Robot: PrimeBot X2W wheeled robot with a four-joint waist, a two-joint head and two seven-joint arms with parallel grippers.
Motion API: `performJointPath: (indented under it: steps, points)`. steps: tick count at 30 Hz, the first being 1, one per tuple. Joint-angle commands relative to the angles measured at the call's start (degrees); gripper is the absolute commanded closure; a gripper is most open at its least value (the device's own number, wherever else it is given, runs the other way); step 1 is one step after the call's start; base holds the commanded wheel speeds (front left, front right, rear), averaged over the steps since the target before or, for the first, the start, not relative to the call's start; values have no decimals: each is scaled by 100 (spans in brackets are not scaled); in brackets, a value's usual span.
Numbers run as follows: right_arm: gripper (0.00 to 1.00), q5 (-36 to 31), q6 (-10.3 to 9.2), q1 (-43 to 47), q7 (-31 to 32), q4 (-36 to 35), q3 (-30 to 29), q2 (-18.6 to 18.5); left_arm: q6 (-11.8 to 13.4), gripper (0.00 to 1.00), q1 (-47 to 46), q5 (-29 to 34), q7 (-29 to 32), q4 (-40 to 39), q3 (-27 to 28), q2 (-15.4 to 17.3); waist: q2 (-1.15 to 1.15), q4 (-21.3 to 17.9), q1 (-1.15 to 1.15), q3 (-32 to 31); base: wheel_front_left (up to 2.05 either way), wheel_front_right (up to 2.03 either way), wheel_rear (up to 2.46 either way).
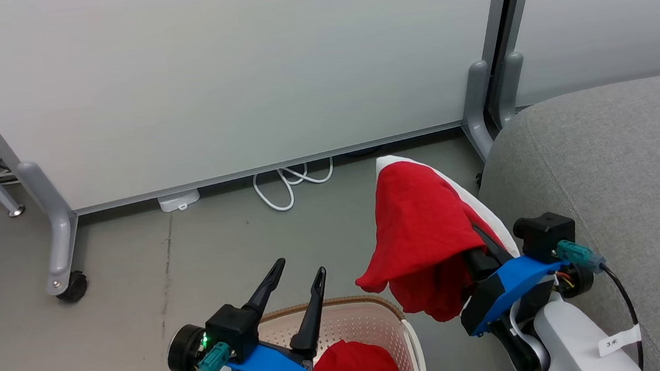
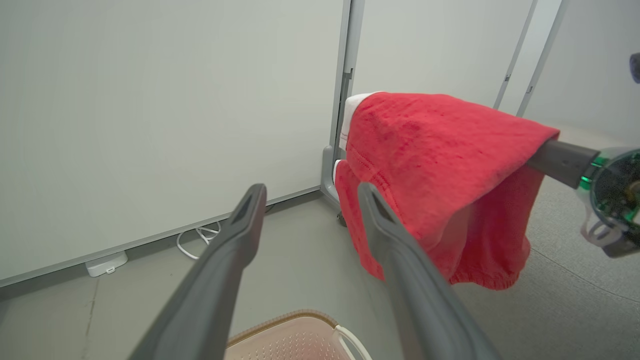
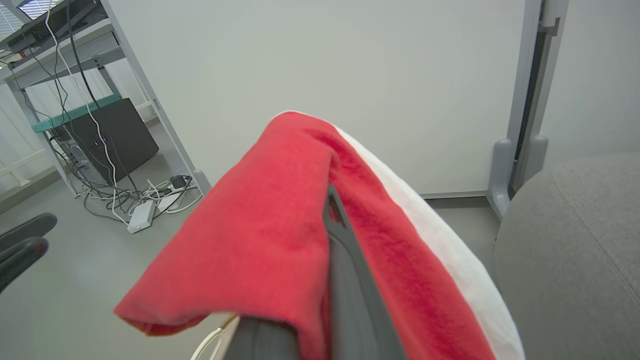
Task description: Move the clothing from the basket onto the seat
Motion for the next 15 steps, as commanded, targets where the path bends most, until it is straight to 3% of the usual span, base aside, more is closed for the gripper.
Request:
performJointPath:
  steps: [1,15]
  points:
    - [100,-22,3,79,12,-38,-16,-19,-42,0,78,45,-15,-4,56,-23,0,4,0,-1,0,0,0]
    - [100,-10,3,117,62,-113,14,-20,-39,0,141,44,-15,-56,57,-72,0,-237,0,6,0,0,0]
